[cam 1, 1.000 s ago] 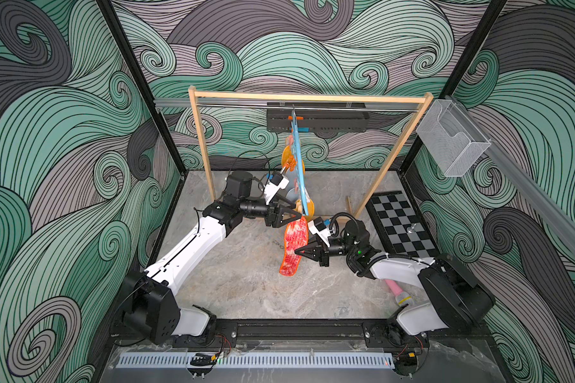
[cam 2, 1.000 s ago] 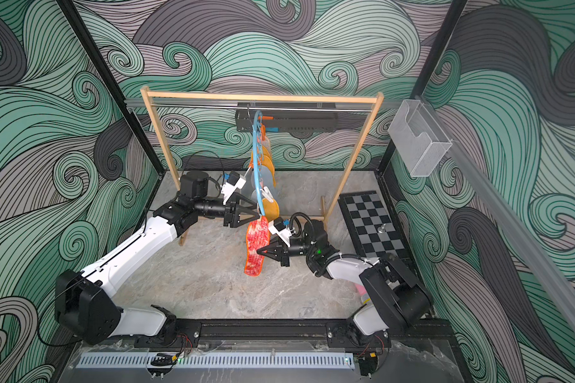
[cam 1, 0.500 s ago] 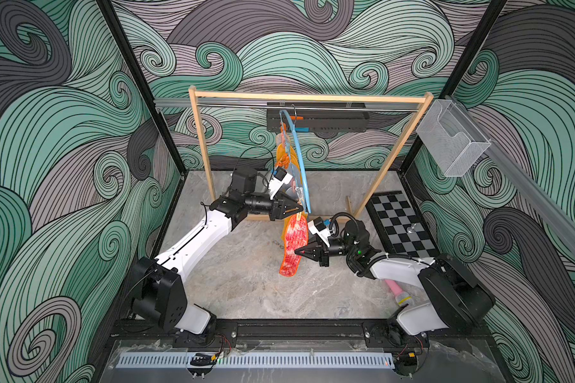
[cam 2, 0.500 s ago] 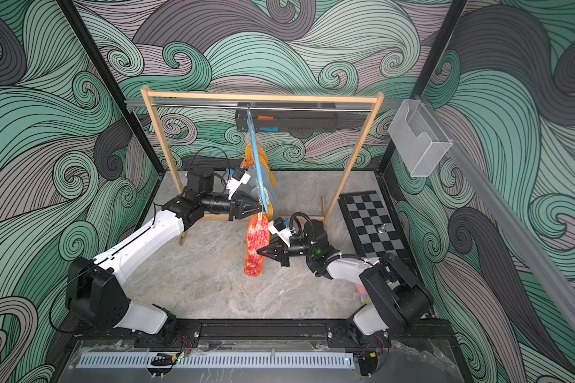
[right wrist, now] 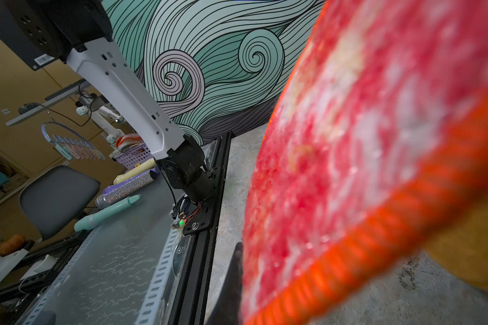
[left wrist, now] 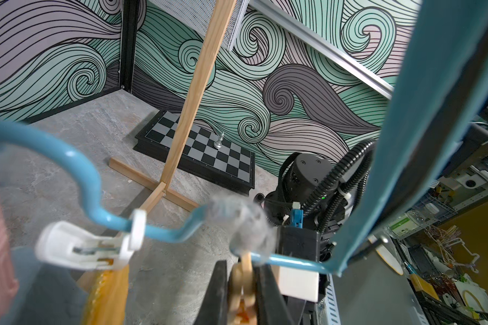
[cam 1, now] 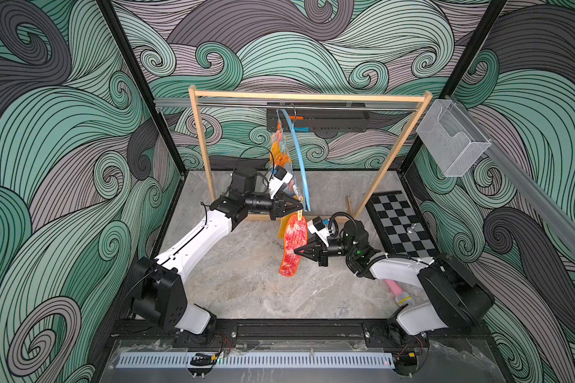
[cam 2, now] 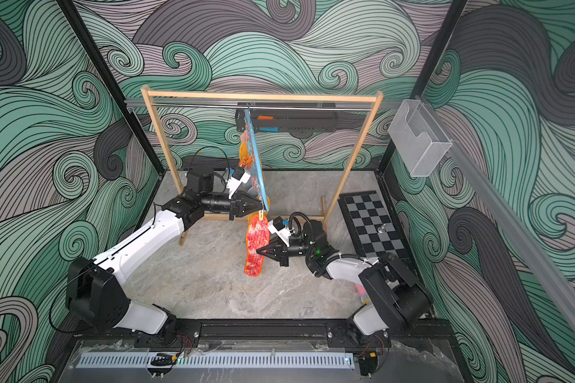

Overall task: Take the shoe insoles off the hanger
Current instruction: Open the clamp at the hanger.

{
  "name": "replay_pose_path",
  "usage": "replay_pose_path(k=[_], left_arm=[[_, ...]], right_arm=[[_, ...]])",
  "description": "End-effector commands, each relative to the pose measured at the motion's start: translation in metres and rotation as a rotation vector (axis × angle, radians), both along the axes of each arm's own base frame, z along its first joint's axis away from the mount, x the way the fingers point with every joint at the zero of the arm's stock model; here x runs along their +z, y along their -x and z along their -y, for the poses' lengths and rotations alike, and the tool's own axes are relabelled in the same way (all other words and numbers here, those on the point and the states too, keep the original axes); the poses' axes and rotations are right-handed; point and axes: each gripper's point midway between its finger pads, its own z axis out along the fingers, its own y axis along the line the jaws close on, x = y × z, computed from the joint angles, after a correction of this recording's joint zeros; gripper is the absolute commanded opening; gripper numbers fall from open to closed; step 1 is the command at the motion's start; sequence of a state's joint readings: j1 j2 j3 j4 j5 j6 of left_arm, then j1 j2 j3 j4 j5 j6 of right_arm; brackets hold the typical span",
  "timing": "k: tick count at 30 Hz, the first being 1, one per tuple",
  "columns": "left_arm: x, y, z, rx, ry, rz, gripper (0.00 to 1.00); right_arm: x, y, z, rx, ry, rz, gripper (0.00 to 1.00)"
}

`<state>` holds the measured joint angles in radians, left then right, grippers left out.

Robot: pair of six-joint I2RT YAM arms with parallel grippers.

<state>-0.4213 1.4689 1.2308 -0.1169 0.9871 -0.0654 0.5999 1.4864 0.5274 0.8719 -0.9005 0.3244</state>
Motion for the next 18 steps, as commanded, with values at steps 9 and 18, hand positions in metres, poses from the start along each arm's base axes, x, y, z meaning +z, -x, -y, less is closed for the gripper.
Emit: replay_pose_path(k=[9,18], left_arm=[[0.008,-0.003,-0.003,0.033,-0.028,0.035,0.01],[0.015,0.002,-0.004,0.028,-0.012,0.043,0.0]], right_arm=[[-0.055,0.039,0.009,-0.197,0.118,-0.397,0.0],[-0.086,0.071,-0.045,-0.16,0.182,-0.65,0.0]])
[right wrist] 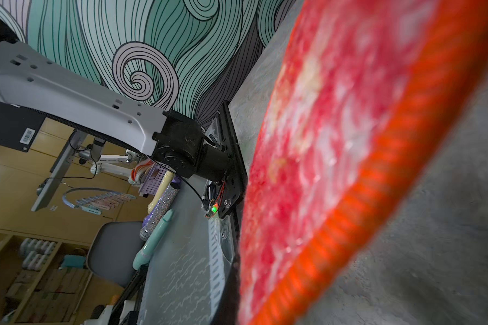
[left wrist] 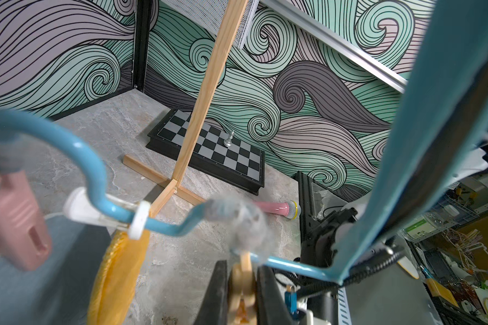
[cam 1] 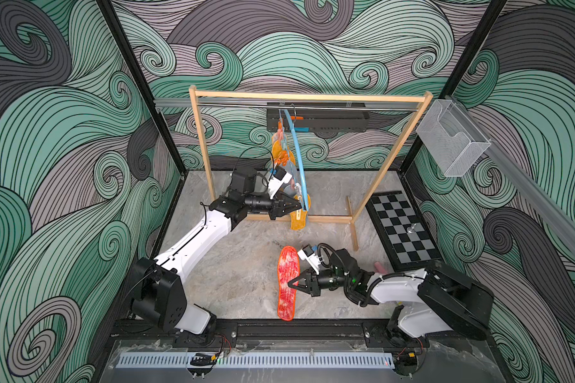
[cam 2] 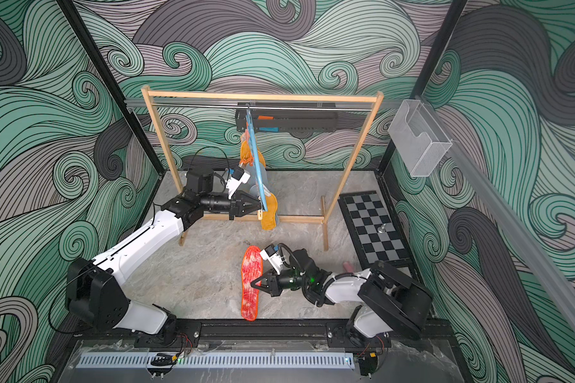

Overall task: Take the shoe insoles off the hanger
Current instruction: Open the clamp at the hanger, then place the insole at the center of the board.

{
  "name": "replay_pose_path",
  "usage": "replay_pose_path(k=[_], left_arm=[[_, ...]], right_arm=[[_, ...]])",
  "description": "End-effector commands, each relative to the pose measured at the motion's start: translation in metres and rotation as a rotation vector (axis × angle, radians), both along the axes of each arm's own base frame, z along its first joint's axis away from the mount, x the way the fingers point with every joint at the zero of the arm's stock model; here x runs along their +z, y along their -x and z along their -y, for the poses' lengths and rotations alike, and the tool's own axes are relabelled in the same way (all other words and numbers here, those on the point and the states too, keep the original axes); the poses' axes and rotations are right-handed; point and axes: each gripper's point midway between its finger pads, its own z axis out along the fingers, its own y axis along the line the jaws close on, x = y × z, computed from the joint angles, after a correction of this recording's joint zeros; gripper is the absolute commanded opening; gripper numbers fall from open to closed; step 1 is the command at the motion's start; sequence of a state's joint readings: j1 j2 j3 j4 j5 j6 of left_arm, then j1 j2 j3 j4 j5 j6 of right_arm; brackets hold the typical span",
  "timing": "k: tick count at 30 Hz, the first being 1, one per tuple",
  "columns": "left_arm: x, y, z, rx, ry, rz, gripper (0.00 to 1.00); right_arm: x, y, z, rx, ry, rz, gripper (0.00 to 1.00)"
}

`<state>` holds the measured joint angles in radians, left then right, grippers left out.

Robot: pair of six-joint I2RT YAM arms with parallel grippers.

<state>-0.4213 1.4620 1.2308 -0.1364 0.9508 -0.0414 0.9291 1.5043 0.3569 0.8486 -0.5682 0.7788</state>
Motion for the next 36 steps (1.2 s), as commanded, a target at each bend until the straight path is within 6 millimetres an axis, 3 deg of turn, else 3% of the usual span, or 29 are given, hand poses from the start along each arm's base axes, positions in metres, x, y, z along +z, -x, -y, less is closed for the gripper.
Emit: replay_pose_path(k=[1,14,21,27,30,31,36], left_arm=[[0.018,0.005,-0.001,-0.001,0.012,0.026,0.0],[0.018,0.007,-0.002,0.0,0.015,0.023,0.0],[0.019,0.006,-0.002,0.003,0.017,0.022,0.0],[0.019,0.006,-0.003,0.004,0.015,0.024,0.0],[0.019,0.005,-0.003,0.007,0.014,0.025,0.0],[0.029,0.011,-0.006,0.008,0.026,0.05,0.0],[0.029,0.012,-0.007,0.008,0.021,0.054,0.0]], right_arm=[[-0.009,-0.013,-0.024,-0.093,-0.004,-0.136,0.0],[-0.051,-0.042,-0.15,-0.039,-0.024,-0.399,0.0],[-0.066,-0.04,-0.211,0.015,-0.028,-0.452,0.0],[-0.088,-0.045,-0.236,0.024,-0.001,-0.513,0.0],[-0.093,-0.048,-0.242,0.023,0.02,-0.508,0.0],[-0.094,-0.049,-0.243,0.02,0.03,-0.506,0.0],[-0.107,-0.056,-0.243,-0.031,0.145,-0.503,0.09]])
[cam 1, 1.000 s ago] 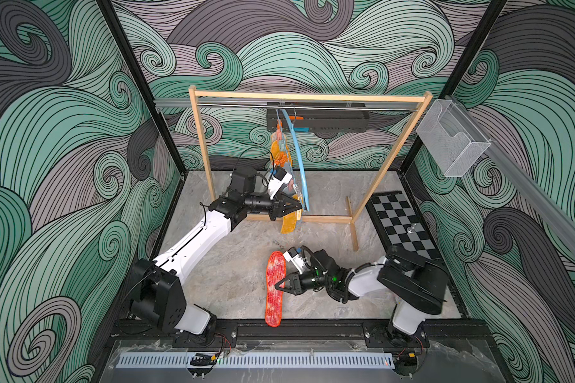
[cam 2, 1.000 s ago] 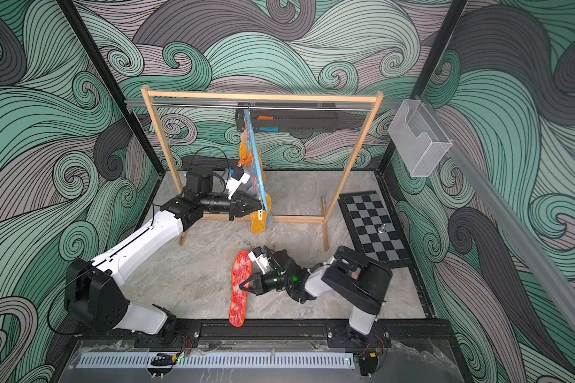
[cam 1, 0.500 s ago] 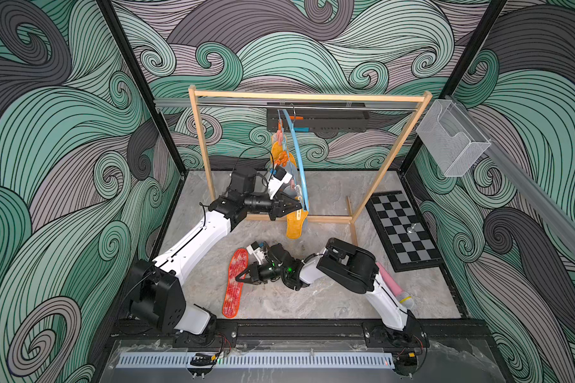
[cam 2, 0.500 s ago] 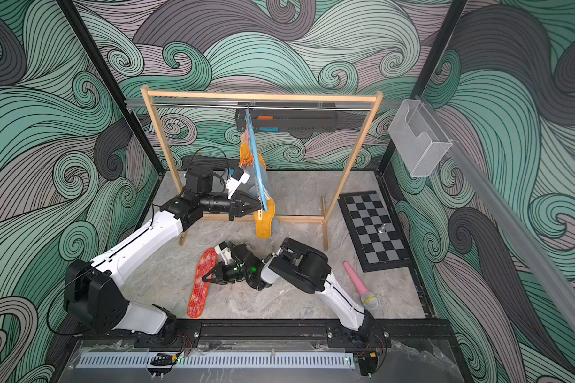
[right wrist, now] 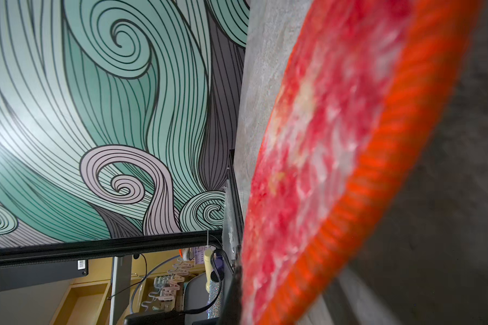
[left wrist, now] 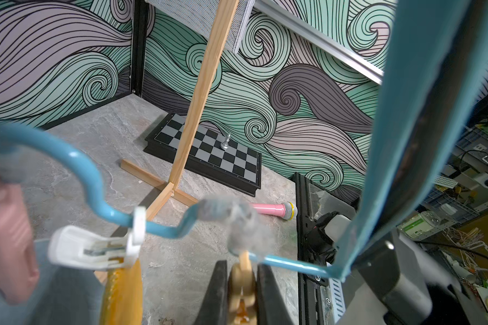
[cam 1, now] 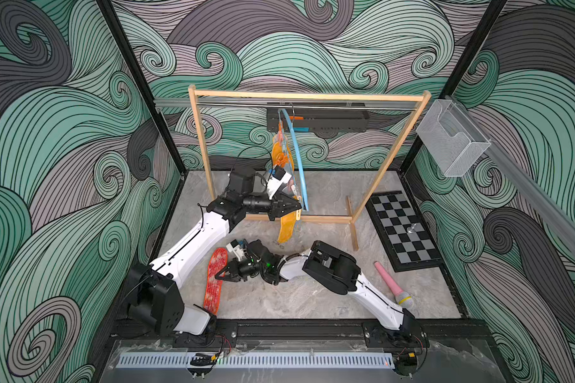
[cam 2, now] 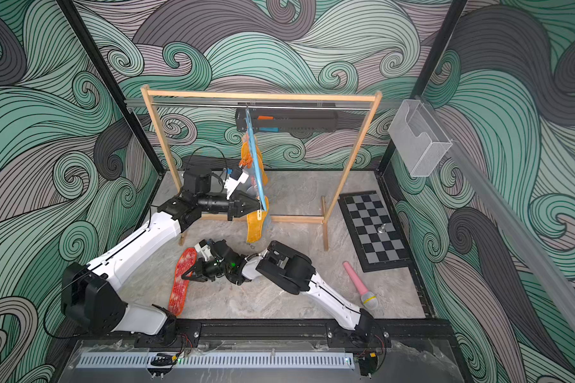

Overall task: Take the shoe insoles off the hanger
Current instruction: Place the insole at the center of the board.

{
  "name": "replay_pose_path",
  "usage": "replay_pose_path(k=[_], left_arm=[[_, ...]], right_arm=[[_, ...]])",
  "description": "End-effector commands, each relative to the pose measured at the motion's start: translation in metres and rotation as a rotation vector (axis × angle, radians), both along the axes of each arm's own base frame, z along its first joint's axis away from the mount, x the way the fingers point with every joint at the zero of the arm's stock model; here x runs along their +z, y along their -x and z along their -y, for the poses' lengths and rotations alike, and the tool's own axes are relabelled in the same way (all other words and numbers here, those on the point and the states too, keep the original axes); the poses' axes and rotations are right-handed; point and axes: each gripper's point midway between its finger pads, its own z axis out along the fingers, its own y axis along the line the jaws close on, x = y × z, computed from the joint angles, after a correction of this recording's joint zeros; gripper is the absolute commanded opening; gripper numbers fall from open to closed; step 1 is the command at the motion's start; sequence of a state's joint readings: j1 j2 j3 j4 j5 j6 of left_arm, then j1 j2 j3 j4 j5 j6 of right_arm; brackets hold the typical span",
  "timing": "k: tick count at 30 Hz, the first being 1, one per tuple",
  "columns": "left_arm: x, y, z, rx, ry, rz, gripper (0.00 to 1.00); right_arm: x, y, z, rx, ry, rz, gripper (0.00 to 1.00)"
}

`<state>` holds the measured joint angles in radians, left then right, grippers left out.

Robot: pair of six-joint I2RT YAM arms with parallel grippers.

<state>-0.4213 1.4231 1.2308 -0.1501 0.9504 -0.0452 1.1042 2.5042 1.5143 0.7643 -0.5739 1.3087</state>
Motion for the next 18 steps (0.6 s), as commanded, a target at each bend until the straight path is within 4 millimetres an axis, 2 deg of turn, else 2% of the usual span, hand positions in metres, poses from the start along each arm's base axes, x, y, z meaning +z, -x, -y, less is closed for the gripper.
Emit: replay_pose_path(k=[1,5,6,12,18], left_arm=[[0.017,0.004,-0.003,0.007,0.01,0.035,0.0],[0.015,0.003,-0.003,0.006,0.01,0.031,0.0],[0.016,0.004,-0.004,0.006,0.01,0.031,0.01],[0.015,0.004,-0.004,0.007,0.009,0.029,0.01],[0.014,0.003,-0.004,0.011,0.007,0.026,0.02]], right_arm=[[-0.046,-0.001,0.014,-0.038,0.2,-0.03,0.13],[-0.048,-0.004,0.022,-0.046,0.282,0.015,0.32],[-0.047,-0.004,0.022,-0.043,0.282,0.02,0.34],[-0.046,0.0,0.036,-0.04,0.308,0.055,0.38],[-0.049,0.011,0.073,-0.021,0.368,0.131,0.4]])
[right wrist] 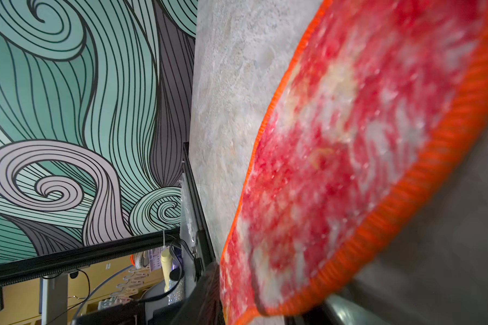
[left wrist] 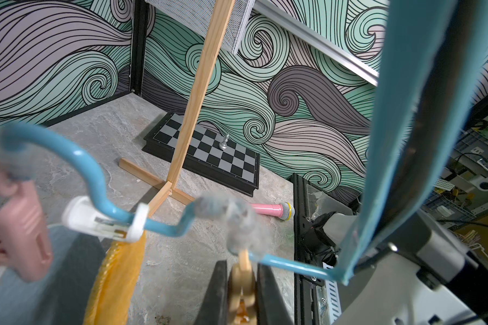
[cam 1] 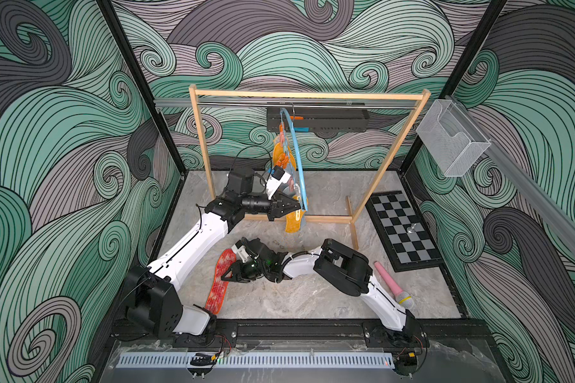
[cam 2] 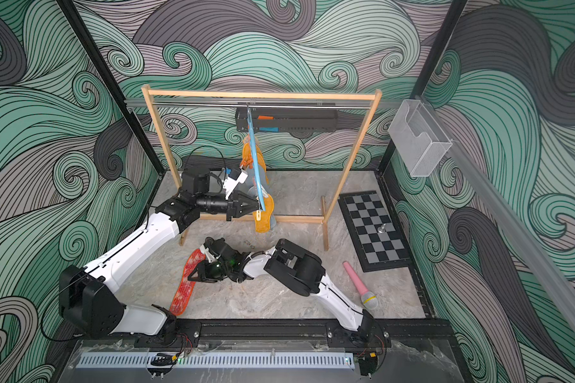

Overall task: Take the shoe insoles off the hanger
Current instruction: Place the insole at the center of the board.

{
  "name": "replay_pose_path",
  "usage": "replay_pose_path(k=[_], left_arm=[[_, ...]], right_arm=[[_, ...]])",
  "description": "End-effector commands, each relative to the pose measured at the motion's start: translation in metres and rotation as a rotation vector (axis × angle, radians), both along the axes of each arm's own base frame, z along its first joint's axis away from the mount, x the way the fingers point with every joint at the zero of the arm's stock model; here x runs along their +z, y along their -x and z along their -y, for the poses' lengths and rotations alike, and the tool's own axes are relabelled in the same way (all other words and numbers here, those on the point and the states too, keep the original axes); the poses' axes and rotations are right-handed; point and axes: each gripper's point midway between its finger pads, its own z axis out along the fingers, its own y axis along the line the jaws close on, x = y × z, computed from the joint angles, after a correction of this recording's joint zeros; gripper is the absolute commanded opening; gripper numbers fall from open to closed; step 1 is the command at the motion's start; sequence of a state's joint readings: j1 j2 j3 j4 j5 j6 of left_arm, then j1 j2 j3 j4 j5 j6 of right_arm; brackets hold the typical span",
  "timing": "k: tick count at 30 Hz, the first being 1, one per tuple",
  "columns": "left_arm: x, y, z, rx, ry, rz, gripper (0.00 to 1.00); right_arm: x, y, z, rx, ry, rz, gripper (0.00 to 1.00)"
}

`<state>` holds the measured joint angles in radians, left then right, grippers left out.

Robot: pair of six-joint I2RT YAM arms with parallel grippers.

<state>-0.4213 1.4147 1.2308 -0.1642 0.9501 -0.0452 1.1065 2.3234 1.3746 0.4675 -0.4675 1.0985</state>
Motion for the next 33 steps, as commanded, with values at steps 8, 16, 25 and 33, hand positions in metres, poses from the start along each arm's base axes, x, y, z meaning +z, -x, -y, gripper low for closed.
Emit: replay_pose_path(k=[8,16,25,33], left_arm=[[0.011,0.0,-0.002,0.009,0.007,0.025,0.02],[0.01,0.002,-0.003,0.004,0.007,0.027,0.02],[0.009,0.001,-0.003,0.008,0.003,0.024,0.02],[0.008,0.0,-0.005,0.018,-0.008,0.032,0.03]], right_arm=[[-0.04,0.016,0.027,0.039,0.136,-0.002,0.24],[-0.047,0.015,-0.006,0.063,0.106,-0.05,0.15],[0.002,0.02,0.014,0.082,0.002,0.084,0.3],[0.039,0.05,0.078,0.146,-0.053,0.23,0.33]])
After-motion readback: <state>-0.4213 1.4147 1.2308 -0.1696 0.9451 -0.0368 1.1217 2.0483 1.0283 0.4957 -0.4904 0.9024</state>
